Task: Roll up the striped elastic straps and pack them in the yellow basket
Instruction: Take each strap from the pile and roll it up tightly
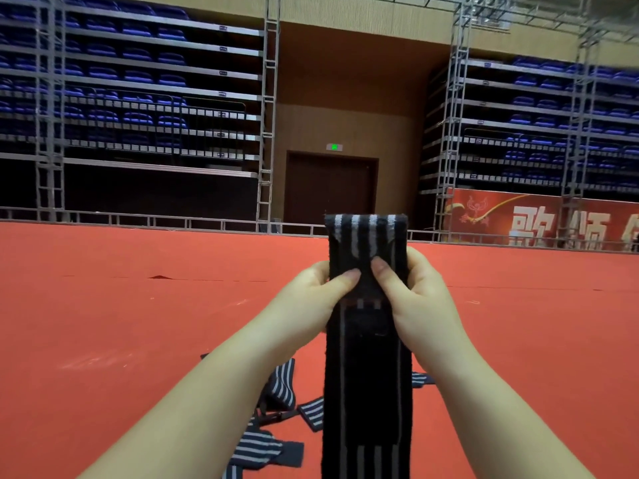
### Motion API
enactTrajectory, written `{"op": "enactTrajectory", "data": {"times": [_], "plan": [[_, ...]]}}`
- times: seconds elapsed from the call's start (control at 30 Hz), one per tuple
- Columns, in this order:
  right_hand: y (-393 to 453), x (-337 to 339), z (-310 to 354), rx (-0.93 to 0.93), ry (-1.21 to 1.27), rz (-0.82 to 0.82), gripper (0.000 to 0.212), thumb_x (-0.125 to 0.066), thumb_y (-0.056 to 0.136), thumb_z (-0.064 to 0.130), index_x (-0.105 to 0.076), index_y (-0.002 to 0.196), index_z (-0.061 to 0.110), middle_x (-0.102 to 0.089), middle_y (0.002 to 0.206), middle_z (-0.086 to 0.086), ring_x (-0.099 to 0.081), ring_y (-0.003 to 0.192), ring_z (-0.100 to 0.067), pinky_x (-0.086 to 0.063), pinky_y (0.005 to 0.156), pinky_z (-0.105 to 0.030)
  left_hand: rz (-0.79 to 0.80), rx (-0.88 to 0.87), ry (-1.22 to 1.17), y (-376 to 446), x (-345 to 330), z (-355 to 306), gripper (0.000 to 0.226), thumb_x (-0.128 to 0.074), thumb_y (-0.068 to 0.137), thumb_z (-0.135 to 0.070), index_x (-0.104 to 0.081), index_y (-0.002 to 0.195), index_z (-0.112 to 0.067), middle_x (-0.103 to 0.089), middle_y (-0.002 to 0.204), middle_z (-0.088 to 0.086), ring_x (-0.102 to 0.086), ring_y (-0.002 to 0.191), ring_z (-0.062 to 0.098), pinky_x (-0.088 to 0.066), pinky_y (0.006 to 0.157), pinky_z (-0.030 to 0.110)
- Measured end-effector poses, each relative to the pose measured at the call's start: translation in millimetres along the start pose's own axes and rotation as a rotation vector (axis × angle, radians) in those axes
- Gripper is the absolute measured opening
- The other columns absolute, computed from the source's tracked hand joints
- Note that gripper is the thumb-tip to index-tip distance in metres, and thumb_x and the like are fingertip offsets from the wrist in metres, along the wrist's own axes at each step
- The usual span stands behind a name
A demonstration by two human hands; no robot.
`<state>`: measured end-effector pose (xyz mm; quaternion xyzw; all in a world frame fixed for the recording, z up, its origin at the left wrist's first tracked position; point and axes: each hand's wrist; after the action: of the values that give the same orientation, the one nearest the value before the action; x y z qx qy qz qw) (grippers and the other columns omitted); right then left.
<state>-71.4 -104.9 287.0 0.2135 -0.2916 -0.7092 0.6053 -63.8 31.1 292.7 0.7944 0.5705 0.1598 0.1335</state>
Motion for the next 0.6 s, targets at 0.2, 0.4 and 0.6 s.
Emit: {"op": "enactTrajectory", "data": {"times": [0.2,0.4,0.6], "plan": [[-0.6,0.1,-6.3,-0.086,0.044,0.033,0.009,-0.058,0.092,0.024,-0.064,0.098,0.024,-0.073,0.095,0.003,-0.069,0.090,-0.014,-0.055,0.083,-0.038,-0.125,-0.076,0.052,-4.2,-5.8,8.5,0.014,-0.049,0.097,-0.025,-0.057,0.107,-0.026,-0.070,0.103,-0.002,-0.067,0.096,0.012,-0.052,0.091,0.040],[-5.2,-4.4,-7.4,-0.192,0.089,0.152,0.011,-0.056,0.094,0.016,-0.066,0.098,0.017,-0.074,0.092,-0.001,-0.071,0.086,-0.014,-0.056,0.076,-0.027,-0.249,-0.168,-0.043,-3.7,1.8,10.5,0.010,-0.052,0.095,-0.018,-0.059,0.101,-0.023,-0.072,0.096,0.000,-0.069,0.090,0.015,-0.055,0.081,0.034],[-6.1,-4.7,-7.0,-0.335,0.155,0.129,0.020,-0.059,0.091,0.027,-0.070,0.096,0.011,-0.074,0.091,-0.010,-0.071,0.087,-0.025,-0.055,0.086,-0.044,-0.162,-0.217,-0.142,-6.5,7.8,22.0,0.018,-0.058,0.089,-0.008,-0.062,0.106,-0.014,-0.071,0.102,0.007,-0.068,0.097,0.022,-0.054,0.082,0.031]]}}
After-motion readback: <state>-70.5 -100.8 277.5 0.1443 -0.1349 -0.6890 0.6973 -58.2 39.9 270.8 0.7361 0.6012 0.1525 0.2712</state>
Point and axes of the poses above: each hand's wrist, its own y-axis towards the middle knuckle, its own x-axis out of the back of the hand, z = x × y
